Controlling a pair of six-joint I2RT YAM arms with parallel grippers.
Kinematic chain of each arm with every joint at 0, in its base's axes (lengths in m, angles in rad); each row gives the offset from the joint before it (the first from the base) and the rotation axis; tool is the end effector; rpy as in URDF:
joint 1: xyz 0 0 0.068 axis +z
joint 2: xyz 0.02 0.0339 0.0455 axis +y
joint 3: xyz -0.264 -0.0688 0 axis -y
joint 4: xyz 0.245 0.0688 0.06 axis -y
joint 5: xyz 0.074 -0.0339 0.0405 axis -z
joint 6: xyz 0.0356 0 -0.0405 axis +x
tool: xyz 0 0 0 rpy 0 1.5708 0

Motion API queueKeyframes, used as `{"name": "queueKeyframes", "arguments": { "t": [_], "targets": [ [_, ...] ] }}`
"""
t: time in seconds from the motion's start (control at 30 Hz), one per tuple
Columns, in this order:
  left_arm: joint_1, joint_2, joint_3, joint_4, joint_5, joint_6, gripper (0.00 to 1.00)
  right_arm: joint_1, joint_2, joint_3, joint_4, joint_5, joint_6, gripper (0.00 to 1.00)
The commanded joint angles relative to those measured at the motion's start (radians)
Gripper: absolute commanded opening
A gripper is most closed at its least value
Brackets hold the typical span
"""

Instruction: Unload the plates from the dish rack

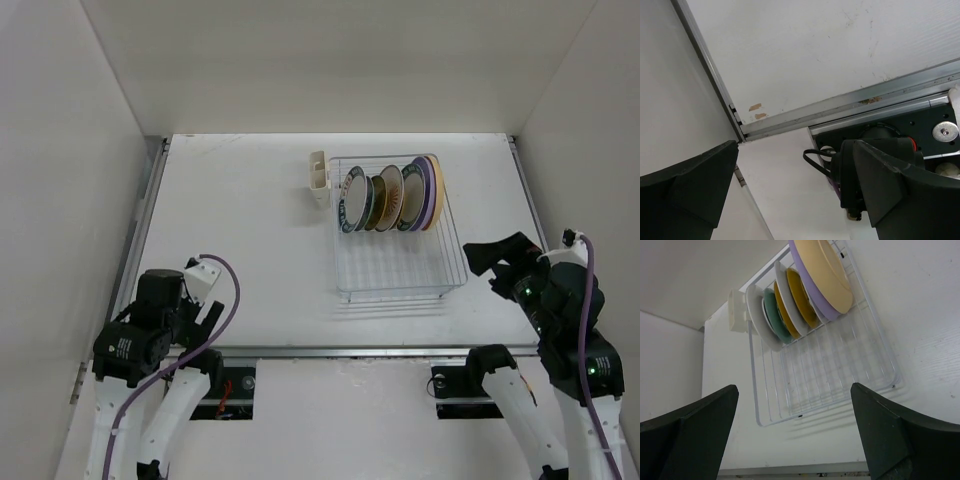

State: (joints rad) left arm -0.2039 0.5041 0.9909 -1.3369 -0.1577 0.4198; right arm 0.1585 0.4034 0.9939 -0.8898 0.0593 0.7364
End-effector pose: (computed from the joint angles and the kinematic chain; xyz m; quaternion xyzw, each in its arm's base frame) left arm 0.0495 -0.0045 0.3266 0.2598 0.8964 0.1112 0.3415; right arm 0.0516 0.0061 0.3711 0.2460 0.7659 0.2353 0.5454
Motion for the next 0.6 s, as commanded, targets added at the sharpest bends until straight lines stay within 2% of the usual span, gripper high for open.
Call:
{"name": "queueKeyframes", "arguments": {
  "t": [0.0, 0.2, 0.3, 0.43, 0.53, 0.57],
  "targets": [
    [-0.006, -0.012, 0.028, -0.091, -0.023, -0.038, 0.99, 0.003, 0.009, 0.032, 0.006, -0.032, -0.026, 1.00],
    [-0.006, -0.022, 0.038, -0.050, -0.032, 0.003, 0.99, 0.003, 0.069, 0.115, 0.006, -0.018, -0.089, 1.00],
    [-0.006, 0.019, 0.052, 0.007, -0.008, 0.004, 0.99, 0.003, 0.165, 0.163, 0.028, -0.018, -0.146, 1.00],
    [-0.006, 0.129, 0.106, 0.114, -0.008, 0.004, 0.99, 0.003, 0.365, 0.343, 0.080, -0.053, -0.236, 1.00],
    [-0.006, 0.241, 0.172, 0.215, -0.008, -0.010, 0.99, 0.015, 0.575, 0.468, 0.112, -0.146, -0.296, 1.00],
    [-0.006, 0.269, 0.192, 0.238, -0.008, -0.022, 0.99, 0.025, 0.679, 0.550, 0.126, -0.162, -0.296, 0.96]
  ]
}}
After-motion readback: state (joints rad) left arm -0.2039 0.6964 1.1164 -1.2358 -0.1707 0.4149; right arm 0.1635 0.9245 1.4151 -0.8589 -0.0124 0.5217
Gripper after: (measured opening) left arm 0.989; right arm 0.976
